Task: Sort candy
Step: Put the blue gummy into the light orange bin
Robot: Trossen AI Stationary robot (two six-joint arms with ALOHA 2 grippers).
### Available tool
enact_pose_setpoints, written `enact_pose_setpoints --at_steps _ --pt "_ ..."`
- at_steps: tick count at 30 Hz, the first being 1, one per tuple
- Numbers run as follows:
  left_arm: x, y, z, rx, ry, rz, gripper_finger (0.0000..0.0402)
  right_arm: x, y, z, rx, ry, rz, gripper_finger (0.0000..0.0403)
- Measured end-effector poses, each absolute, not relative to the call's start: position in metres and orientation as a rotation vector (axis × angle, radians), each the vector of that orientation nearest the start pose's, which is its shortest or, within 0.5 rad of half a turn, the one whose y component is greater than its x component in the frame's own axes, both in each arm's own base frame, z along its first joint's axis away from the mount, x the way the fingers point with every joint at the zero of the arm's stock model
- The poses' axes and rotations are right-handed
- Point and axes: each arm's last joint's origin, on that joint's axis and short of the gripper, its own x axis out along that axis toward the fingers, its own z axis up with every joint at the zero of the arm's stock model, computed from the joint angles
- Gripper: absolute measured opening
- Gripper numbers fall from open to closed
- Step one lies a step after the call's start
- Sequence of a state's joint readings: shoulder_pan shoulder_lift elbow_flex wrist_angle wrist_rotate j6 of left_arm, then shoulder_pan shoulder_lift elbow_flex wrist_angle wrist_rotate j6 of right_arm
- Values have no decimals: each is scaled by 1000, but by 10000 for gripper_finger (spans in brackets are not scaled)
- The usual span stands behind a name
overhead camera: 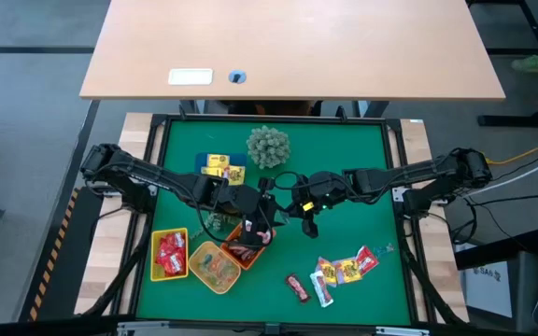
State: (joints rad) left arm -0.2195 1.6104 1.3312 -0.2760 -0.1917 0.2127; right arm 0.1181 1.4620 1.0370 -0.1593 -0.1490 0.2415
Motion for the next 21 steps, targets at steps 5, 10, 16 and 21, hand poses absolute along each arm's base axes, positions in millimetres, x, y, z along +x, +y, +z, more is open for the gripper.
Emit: enact_pose_setpoints --at_steps 5,10,16,21 --pt "357 -74 307 321 540 -85 130 317 42 266 242 614 188 5" --pt "357 -74 307 321 540 -84 89 317 42 266 242 614 188 5" --pt "357 -74 307 321 540 -84 22 317 42 266 242 614 188 5" --pt "357 -72 307 320 541 -79 6 317 42 267 243 614 189 5"
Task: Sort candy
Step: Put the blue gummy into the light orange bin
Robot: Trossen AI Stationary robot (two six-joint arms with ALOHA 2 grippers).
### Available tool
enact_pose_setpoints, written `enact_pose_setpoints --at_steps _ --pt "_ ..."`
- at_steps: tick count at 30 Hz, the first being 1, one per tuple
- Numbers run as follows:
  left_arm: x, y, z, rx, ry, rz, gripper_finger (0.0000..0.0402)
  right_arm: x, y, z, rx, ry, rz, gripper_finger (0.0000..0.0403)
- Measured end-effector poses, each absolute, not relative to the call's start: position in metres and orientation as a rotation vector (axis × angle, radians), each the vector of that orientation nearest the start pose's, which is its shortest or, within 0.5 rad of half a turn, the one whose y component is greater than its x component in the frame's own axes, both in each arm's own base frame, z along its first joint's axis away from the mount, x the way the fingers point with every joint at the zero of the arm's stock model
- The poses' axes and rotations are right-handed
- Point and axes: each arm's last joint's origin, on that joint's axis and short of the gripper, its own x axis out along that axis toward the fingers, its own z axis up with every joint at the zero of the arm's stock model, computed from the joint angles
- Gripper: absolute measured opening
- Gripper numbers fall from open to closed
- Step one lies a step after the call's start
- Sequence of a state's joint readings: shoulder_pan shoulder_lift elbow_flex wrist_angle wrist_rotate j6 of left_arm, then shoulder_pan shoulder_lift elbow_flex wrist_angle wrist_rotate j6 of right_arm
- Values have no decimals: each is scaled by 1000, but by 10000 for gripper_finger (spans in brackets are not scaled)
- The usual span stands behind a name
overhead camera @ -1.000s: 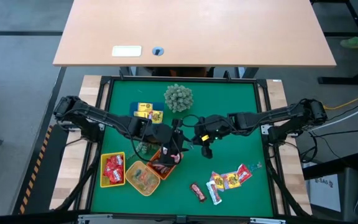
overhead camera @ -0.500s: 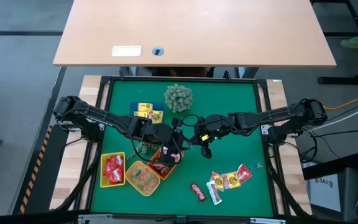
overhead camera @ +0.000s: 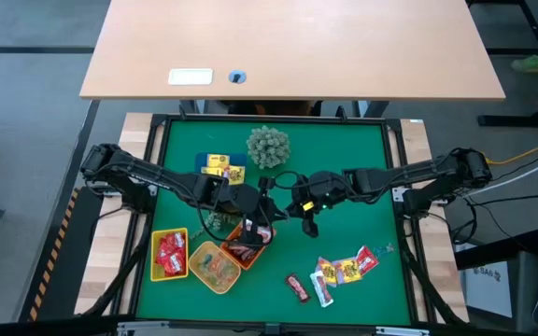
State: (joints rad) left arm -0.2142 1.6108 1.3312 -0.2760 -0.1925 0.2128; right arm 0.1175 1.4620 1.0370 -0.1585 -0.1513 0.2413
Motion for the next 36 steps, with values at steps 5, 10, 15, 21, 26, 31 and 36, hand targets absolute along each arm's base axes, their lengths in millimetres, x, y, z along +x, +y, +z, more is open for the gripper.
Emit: enact_pose_setpoints --at_steps 5,10,15,21,26,31,36 --pt "357 -71 307 319 541 -77 1 317 43 267 252 618 224 35" --pt "357 -71 306 319 547 -77 1 317 43 267 254 619 230 112" --pt "348 -80 299 302 653 -103 0 313 44 262 268 681 261 173" --pt "324 -103 282 96 917 -240 0 305 45 254 303 808 322 201" --pt "300 -130 271 -116 1155 -269 0 302 45 251 310 856 321 200" --pt "277 -155 267 -179 1288 -244 0 301 45 250 310 865 319 198" --pt "263 -172 266 -161 1308 -166 0 301 45 250 310 869 318 198"
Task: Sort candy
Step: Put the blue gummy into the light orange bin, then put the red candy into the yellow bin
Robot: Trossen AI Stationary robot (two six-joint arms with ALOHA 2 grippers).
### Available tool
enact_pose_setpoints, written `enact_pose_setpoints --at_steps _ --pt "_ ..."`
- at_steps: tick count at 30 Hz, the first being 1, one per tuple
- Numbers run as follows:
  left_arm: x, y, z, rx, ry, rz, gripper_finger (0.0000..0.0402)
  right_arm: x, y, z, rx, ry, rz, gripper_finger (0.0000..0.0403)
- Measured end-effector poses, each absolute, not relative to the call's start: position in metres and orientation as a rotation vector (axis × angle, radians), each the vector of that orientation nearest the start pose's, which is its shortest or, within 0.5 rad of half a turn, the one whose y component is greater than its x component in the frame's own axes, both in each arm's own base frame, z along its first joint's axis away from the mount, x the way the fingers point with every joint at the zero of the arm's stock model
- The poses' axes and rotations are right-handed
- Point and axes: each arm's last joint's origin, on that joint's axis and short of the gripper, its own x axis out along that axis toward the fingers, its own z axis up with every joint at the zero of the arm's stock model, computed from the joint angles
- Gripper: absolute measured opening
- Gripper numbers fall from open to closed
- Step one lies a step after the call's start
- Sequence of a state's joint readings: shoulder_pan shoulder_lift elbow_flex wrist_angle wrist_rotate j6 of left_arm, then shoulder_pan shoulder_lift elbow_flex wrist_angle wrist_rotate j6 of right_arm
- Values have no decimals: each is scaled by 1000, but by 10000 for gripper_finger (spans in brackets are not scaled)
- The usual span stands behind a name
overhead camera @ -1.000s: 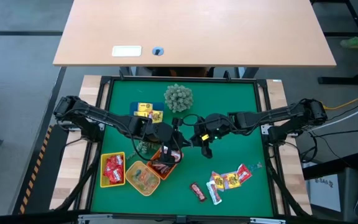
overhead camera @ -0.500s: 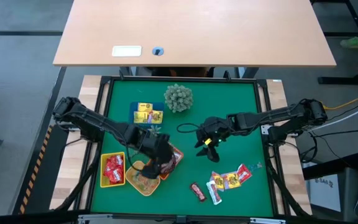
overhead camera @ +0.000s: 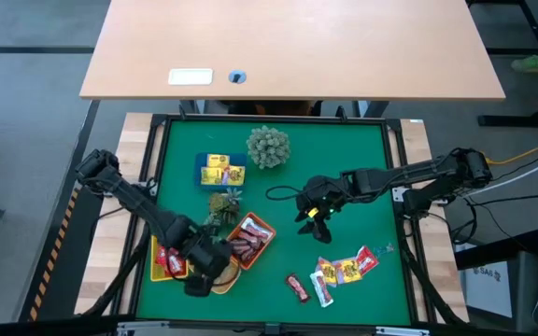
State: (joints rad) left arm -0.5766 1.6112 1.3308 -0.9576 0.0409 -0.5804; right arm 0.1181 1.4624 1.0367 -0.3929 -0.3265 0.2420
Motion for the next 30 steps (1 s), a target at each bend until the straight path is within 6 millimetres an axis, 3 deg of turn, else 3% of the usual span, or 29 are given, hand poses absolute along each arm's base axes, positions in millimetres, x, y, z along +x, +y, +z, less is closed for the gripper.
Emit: enact_pose_setpoints --at_steps 7,17,25,30 --pt "255 -177 265 -149 1292 -39 6 301 47 250 328 878 315 198" --pt "253 -174 264 -185 1303 54 93 289 81 246 357 969 372 198" --pt "256 -174 265 -177 1253 72 120 256 118 234 314 1250 373 198" --pt "258 -176 266 -190 1230 61 120 228 138 227 227 1418 270 198"
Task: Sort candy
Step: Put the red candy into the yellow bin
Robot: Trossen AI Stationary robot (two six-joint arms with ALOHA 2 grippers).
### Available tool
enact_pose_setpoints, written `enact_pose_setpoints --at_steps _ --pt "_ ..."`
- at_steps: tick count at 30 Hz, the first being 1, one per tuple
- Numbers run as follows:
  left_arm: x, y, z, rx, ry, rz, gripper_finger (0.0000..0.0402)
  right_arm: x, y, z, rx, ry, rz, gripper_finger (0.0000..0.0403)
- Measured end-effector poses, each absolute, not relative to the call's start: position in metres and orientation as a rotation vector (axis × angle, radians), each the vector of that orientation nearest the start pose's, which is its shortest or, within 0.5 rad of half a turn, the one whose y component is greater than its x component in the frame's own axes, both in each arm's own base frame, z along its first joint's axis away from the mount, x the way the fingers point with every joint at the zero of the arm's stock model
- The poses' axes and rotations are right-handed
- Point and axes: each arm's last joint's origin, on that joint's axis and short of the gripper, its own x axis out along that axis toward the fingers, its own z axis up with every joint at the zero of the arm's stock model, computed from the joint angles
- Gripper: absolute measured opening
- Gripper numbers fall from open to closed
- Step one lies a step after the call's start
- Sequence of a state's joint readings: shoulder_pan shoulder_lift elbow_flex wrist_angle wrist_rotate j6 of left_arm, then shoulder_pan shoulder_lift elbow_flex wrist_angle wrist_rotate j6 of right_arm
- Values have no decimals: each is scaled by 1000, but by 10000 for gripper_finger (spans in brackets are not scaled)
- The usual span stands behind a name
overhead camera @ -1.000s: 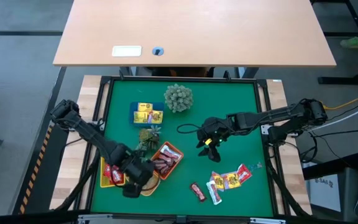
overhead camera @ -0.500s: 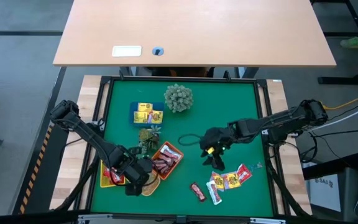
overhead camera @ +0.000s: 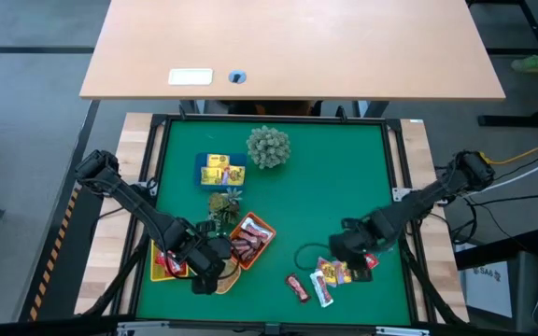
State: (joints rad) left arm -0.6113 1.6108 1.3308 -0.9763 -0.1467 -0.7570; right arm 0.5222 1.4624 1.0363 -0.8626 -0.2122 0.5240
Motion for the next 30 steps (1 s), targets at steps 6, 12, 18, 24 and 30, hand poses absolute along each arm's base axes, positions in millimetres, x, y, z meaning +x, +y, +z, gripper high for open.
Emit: enact_pose_setpoints --at_steps 6,12,18,24,30 --pt "259 -176 266 -186 1226 59 121 202 156 224 7 1462 201 198" --pt "259 -175 266 -164 1200 87 121 184 156 203 -55 1548 208 198" --pt "260 -174 266 -151 1182 106 121 172 147 175 -67 1615 197 198" --pt "260 -174 266 -151 1182 105 121 167 142 151 -33 1567 199 198" --pt "260 -174 266 -153 1181 107 121 163 139 140 4 1558 198 198"
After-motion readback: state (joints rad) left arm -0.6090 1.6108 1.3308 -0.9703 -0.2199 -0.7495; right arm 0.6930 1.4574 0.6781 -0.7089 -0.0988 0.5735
